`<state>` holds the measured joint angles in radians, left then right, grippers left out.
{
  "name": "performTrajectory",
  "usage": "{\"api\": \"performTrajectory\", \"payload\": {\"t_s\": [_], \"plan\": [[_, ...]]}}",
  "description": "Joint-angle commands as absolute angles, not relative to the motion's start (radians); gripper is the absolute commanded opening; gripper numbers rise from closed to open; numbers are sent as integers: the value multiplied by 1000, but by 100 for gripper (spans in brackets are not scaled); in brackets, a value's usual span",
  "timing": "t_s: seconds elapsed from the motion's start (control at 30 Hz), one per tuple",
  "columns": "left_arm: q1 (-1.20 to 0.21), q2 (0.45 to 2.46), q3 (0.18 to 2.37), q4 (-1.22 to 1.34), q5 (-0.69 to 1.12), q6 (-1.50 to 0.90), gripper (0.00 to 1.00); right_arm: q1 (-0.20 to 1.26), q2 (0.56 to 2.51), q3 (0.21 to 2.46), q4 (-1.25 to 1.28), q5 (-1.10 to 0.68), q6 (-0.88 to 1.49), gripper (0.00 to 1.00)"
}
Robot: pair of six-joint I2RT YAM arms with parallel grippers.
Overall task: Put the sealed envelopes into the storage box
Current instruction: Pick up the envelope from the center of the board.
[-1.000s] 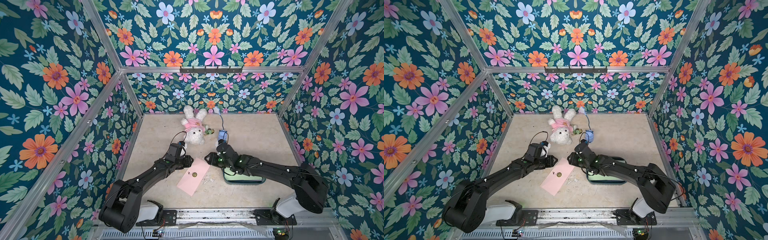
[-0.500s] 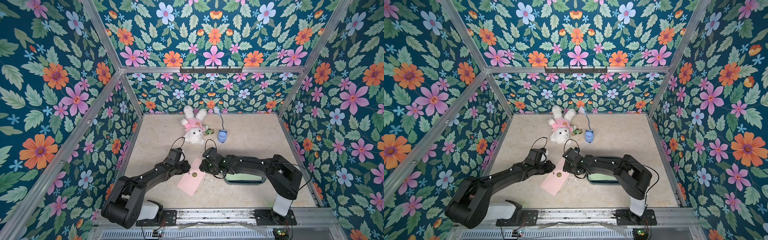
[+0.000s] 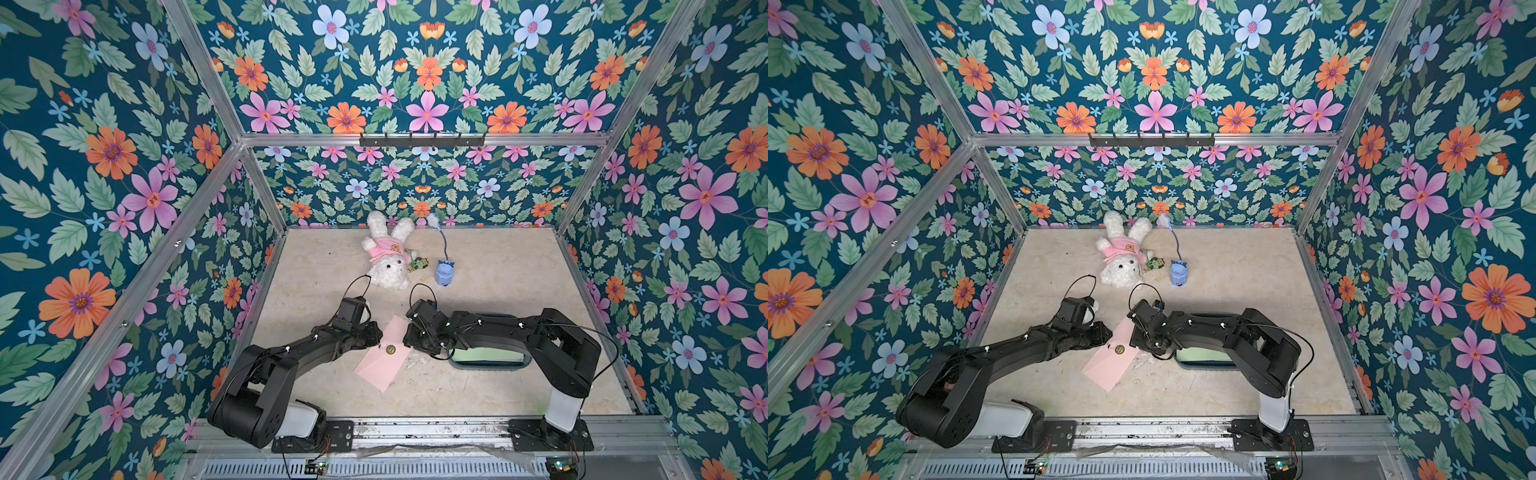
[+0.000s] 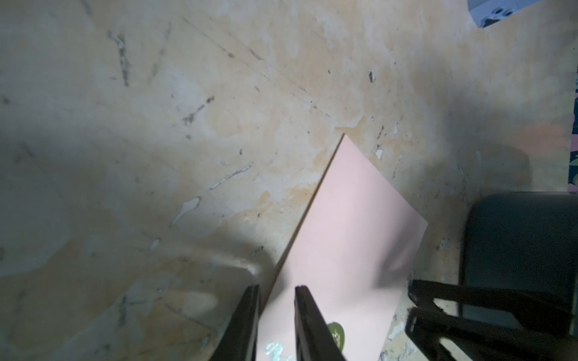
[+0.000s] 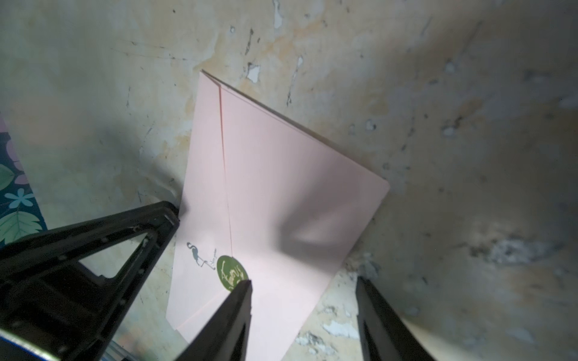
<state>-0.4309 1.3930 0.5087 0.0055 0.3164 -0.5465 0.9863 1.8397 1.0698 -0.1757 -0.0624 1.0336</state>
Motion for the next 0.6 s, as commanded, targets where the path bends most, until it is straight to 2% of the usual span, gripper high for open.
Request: {"api": "performTrajectory", "payload": {"t_s": [0.0,0.33,0.47,0.57], "plan": [[-430,1393,502,-45,301,-543,25,982,1847,1049,-172,-81,1061,57],[-430,1421,496,-37,318,-543,21,957,1814,968,15,-127,1137,58],[-430,1410,500,-39,314,-543,21,960,1808,1015,-55,-83,1110,58],[-430,1373,519,-51,289,-536,25,962,1791,1004,-55,-72,1111,58]]}}
